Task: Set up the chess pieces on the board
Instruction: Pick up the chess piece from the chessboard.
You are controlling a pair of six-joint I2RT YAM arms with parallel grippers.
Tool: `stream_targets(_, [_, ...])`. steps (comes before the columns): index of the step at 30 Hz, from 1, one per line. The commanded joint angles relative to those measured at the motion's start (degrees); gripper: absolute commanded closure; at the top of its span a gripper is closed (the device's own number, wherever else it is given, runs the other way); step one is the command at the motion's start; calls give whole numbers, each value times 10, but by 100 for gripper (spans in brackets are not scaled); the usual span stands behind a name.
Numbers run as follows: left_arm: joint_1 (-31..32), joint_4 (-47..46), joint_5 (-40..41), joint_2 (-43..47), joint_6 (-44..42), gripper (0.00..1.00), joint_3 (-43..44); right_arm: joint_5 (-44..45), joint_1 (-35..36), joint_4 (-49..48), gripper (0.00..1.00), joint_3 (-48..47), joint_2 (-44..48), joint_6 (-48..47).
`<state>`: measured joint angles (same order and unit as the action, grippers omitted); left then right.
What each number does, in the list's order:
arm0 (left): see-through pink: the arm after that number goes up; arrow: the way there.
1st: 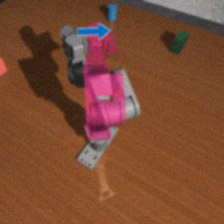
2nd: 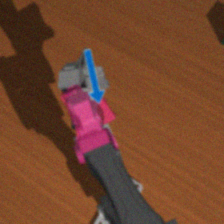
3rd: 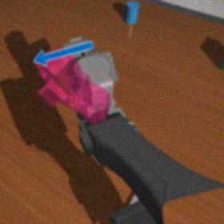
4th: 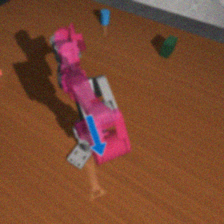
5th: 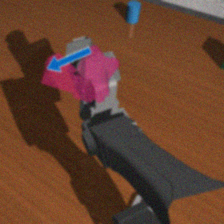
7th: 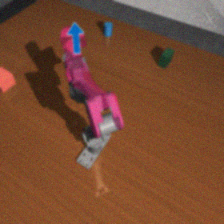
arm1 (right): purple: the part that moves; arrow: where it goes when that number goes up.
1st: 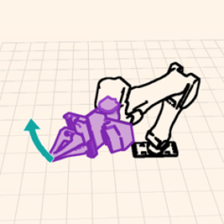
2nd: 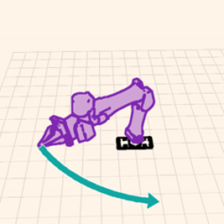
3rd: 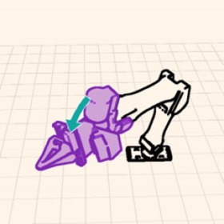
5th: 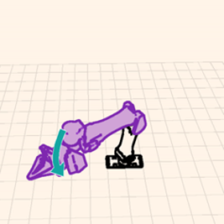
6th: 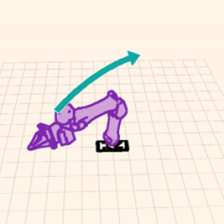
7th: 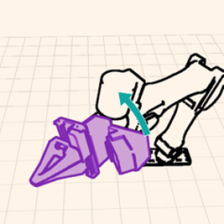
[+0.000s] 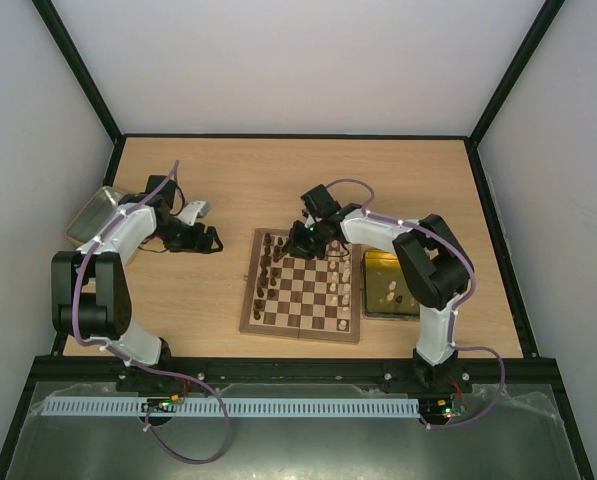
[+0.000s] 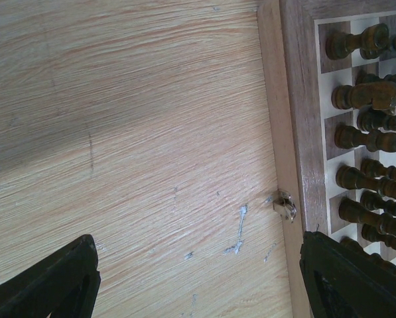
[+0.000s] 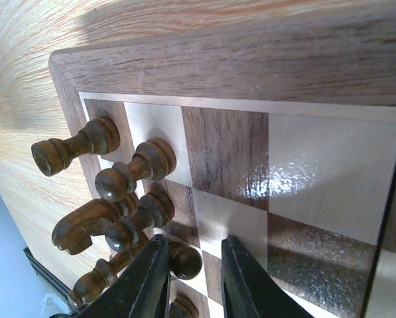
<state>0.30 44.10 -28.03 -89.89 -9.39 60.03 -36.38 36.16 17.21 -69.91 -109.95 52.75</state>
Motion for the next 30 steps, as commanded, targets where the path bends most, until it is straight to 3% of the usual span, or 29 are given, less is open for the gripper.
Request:
stream_targets(1, [-3, 7, -1, -9, 0, 17, -3, -6, -2, -8, 77, -16, -13, -3])
stream_targets(18, [-3, 8, 1, -9, 0, 17, -3, -17, -2, -21, 78, -14, -15, 8])
stream_targets(30, [-3, 8, 1, -7, 0, 17, -3, -12, -1, -18, 84, -7, -10, 5])
